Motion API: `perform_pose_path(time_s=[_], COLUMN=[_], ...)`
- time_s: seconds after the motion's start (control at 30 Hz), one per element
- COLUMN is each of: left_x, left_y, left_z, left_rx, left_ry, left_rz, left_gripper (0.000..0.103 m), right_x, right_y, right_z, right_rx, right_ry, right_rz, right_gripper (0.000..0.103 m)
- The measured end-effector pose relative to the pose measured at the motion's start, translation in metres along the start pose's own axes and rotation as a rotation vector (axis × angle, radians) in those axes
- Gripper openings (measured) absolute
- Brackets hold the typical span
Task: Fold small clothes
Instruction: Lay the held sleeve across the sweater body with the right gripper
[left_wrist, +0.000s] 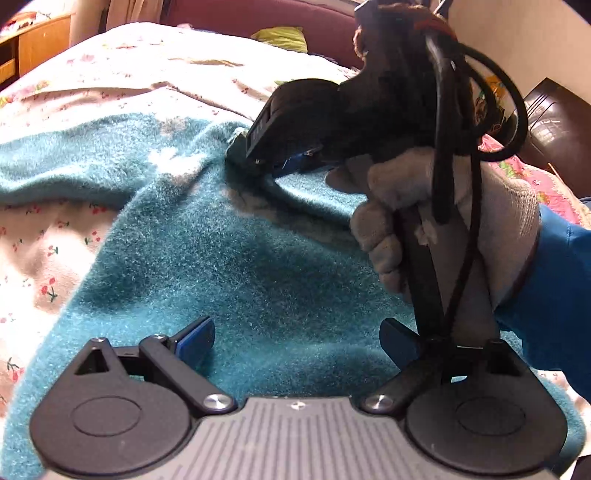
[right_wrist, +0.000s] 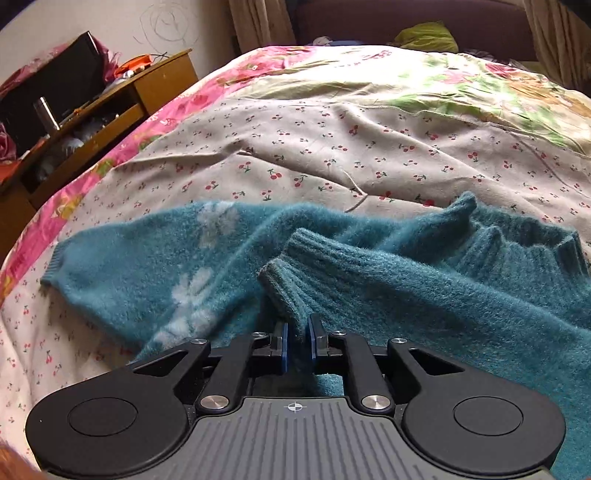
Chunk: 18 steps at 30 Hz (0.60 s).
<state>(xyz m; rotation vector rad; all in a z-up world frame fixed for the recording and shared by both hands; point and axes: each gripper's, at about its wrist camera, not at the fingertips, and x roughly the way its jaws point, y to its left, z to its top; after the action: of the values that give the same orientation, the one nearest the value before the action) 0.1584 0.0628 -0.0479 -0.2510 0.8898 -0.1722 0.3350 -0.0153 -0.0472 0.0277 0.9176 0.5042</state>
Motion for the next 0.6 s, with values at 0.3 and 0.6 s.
perform_pose_path(time_s=[0.3, 0.6], left_x=[0.001, -0.025], left_y=[0.000, -0.033], left_z=[0.001, 0.050], left_rx=[-0.018, 0.130], left_ry=[-0.016, -0.083], left_rz=[0.025, 0.048], left_gripper=[0.103, 0.103], right_x=[-0.098, -0.148], right_y=[-0.054, -0.163], right_z=[-0.025, -0.094], right_rx=[0.085, 0.265], right_ry=[-0.161, -0.219], right_rz=[-0.022, -0.220], right_gripper=[0.014, 0.014])
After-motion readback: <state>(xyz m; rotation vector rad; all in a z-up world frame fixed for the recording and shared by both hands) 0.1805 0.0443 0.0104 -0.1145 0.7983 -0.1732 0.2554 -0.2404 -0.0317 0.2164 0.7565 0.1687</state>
